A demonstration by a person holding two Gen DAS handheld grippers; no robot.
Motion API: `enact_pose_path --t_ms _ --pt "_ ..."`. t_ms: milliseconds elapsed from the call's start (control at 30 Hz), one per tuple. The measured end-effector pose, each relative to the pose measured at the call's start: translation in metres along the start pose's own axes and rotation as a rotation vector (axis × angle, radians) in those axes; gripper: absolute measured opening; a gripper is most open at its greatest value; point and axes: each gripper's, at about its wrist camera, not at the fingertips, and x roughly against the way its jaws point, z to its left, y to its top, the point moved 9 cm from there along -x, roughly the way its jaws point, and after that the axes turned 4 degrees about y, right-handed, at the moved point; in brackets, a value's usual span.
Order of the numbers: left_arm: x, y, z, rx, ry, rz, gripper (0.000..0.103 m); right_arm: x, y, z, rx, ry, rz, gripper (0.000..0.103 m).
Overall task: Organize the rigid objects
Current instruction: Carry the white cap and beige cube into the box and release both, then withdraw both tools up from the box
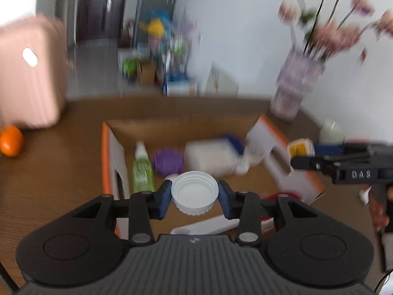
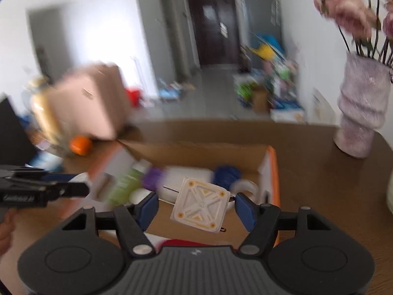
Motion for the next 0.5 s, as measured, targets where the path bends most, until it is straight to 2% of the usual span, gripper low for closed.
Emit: enact_pose_path --t_ms 67,167,233,267,400,500 --pt "-0.033 -0.011 0.001 -0.016 0.017 0.074 0.041 -0.029 -0.005 -0.005 0.025 -0.035 0.061 0.068" --pt "-0.069 -0.028 0.007 -0.016 0.06 0.131 0.041 -0.068 -0.018 -0.009 0.022 -0.052 0.153 0.068" --pt "-0.081 -0.036 0.009 -0.022 0.069 0.164 0.05 -0.085 -0.026 -0.007 0.044 -0.068 0.203 0.068" --pt "-0.085 -0.037 0.007 -0.034 0.067 0.173 0.059 -0.09 -0.029 -0.006 0.055 -0.081 0.213 0.068" --pt "-0.079 -0.033 0.004 -0.052 0.068 0.139 0.067 -0.093 -0.027 -0.006 0.074 -0.078 0.206 0.07" --pt "-0.067 -0.022 0.004 -0.035 0.08 0.11 0.071 -0.085 -0.018 -0.005 0.078 -0.084 0.182 0.077"
